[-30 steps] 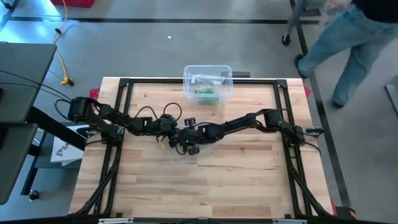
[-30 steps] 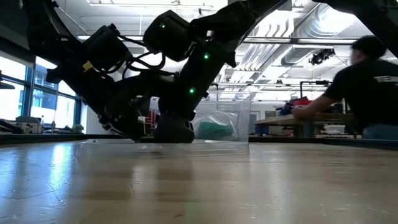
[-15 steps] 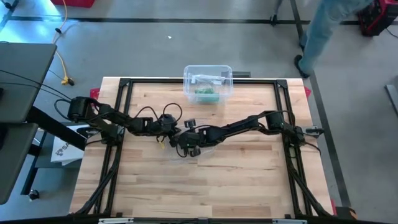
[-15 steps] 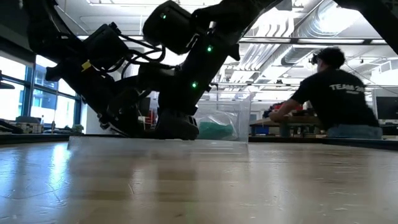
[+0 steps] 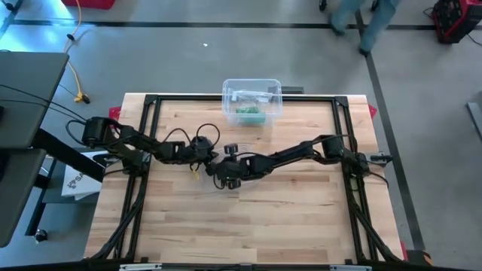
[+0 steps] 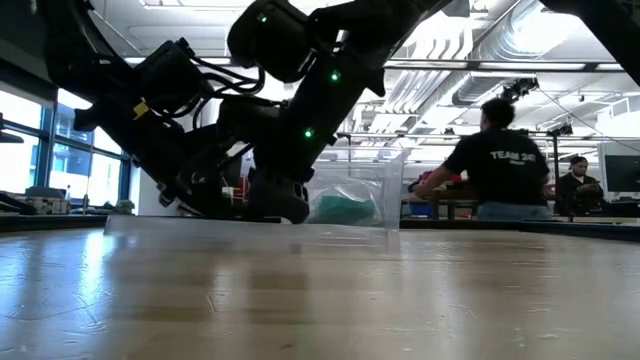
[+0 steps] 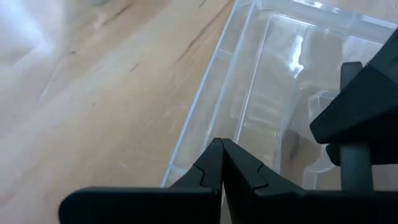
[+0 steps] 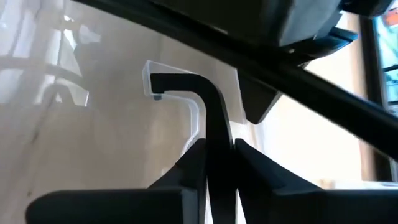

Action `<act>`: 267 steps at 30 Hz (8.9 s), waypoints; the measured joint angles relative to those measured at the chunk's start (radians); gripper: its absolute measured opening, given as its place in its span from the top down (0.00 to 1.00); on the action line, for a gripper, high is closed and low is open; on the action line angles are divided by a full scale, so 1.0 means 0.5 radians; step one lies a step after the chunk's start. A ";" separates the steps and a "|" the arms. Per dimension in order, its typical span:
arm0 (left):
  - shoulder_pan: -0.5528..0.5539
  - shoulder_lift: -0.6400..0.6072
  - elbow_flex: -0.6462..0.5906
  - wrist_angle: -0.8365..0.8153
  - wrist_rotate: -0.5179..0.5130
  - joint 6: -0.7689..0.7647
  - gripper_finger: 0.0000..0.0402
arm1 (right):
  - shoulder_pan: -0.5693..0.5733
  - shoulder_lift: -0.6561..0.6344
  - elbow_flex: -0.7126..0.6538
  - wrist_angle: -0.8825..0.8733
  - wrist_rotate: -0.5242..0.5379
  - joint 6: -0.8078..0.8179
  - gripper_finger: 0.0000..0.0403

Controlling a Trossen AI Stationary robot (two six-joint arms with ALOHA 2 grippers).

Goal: Roll bandage
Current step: Close the transparent bin

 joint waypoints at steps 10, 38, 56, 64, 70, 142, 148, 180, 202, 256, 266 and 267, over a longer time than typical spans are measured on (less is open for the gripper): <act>-0.021 -0.343 -0.006 -0.206 0.087 0.161 0.91 | 0.010 0.000 0.004 0.022 0.195 0.000 0.92; -0.139 -0.321 -0.583 1.189 0.183 0.059 0.55 | -0.002 -0.006 0.006 0.149 0.315 -0.073 0.92; -0.128 0.159 -0.437 1.435 0.273 0.181 0.68 | -0.014 -0.006 0.006 0.159 0.150 0.013 0.83; -0.132 0.232 -0.437 1.399 0.308 0.203 0.93 | -0.077 -0.043 0.008 0.026 -0.244 0.322 0.60; -0.145 0.230 -0.438 1.359 0.263 0.314 0.95 | -0.205 -0.169 0.008 -0.177 -0.831 0.400 0.48; -0.193 -1.779 -0.418 -0.181 -0.466 0.004 0.43 | -1.378 -0.981 0.005 -0.483 -1.332 -0.830 0.96; -0.193 -1.757 -0.418 -0.067 -0.462 -0.052 0.43 | -1.487 -0.937 0.007 -0.469 -1.438 -0.863 0.96; -0.220 -1.427 -0.309 0.189 -0.555 -0.035 0.43 | -1.474 -0.756 0.007 -0.447 -1.432 -0.825 0.72; 0.398 -0.713 0.963 -0.843 0.191 0.560 0.62 | -1.548 -1.151 0.009 -1.064 -1.407 -0.481 0.54; 1.480 0.244 1.245 -0.374 1.459 0.963 0.94 | -1.591 -0.841 -0.561 0.519 -1.296 0.492 0.95; 1.478 -0.084 1.236 -0.398 1.447 0.965 0.94 | -1.519 -0.834 -0.555 0.440 -1.309 0.435 1.00; 1.474 -0.102 1.235 -0.400 1.445 0.964 0.94 | -1.521 -0.803 -0.556 0.428 -1.281 0.435 1.00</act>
